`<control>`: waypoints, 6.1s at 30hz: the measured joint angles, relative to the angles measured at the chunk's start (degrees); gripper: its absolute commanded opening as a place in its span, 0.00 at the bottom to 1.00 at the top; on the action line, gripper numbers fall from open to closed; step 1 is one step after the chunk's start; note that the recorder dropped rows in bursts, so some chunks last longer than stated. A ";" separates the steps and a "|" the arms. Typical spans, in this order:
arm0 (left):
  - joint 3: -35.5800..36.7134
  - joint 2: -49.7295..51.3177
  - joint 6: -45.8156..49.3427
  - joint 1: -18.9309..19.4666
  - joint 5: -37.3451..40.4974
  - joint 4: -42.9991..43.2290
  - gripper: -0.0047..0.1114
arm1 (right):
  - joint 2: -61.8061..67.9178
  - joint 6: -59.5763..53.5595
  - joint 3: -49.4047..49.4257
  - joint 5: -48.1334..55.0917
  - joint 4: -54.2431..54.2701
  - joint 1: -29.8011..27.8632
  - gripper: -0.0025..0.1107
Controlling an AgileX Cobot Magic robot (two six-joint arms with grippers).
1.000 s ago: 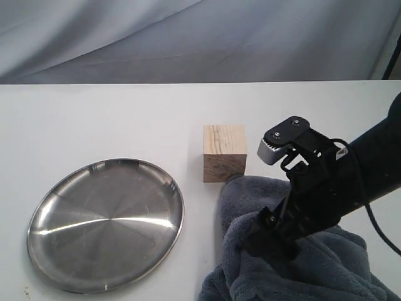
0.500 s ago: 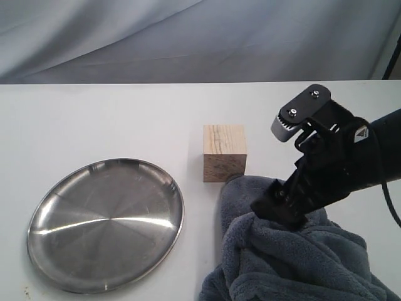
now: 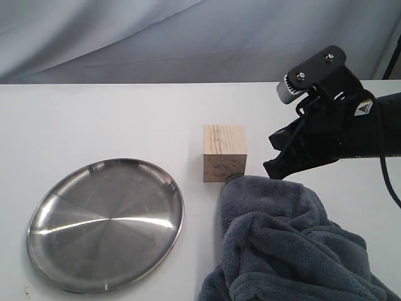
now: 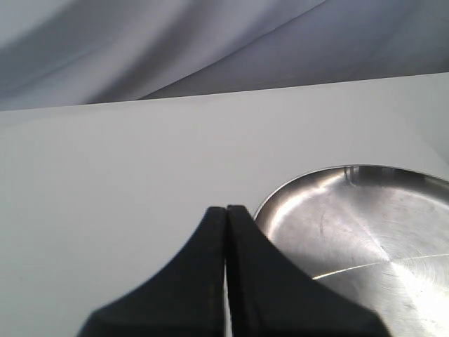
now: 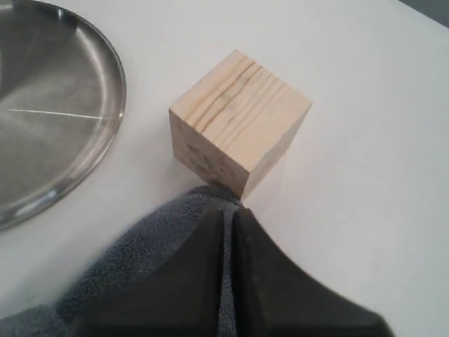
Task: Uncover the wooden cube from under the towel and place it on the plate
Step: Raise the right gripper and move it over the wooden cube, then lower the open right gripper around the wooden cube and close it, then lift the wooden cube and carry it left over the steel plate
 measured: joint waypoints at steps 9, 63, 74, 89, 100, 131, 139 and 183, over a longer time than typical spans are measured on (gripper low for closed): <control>0.00 0.00 0.00 0.00 0.00 0.00 0.05 | 0.00 -0.24 0.00 -8.38 0.24 9.08 0.02; 0.00 0.00 0.00 0.00 0.00 0.00 0.05 | 30.26 22.93 -14.57 -32.55 11.54 11.27 0.93; 0.00 0.00 0.00 0.00 0.00 0.00 0.05 | 33.22 9.07 -15.36 -32.91 19.26 11.27 0.81; 0.00 0.00 0.00 0.00 0.00 0.00 0.05 | 33.22 4.67 -15.36 -33.15 20.63 11.27 0.76; 0.00 0.00 0.00 0.00 0.00 0.00 0.05 | 33.22 4.57 -15.36 -30.89 20.14 11.27 0.83; 0.00 0.00 0.00 0.00 0.00 0.00 0.05 | 33.30 4.07 -14.18 -35.42 29.53 11.30 0.95; 0.00 0.00 0.00 0.00 0.00 0.00 0.05 | 35.49 4.76 -13.70 -37.66 29.88 11.30 0.95; 0.00 0.00 0.00 0.00 0.00 0.00 0.05 | 40.91 10.79 -14.03 -38.59 14.15 11.40 0.02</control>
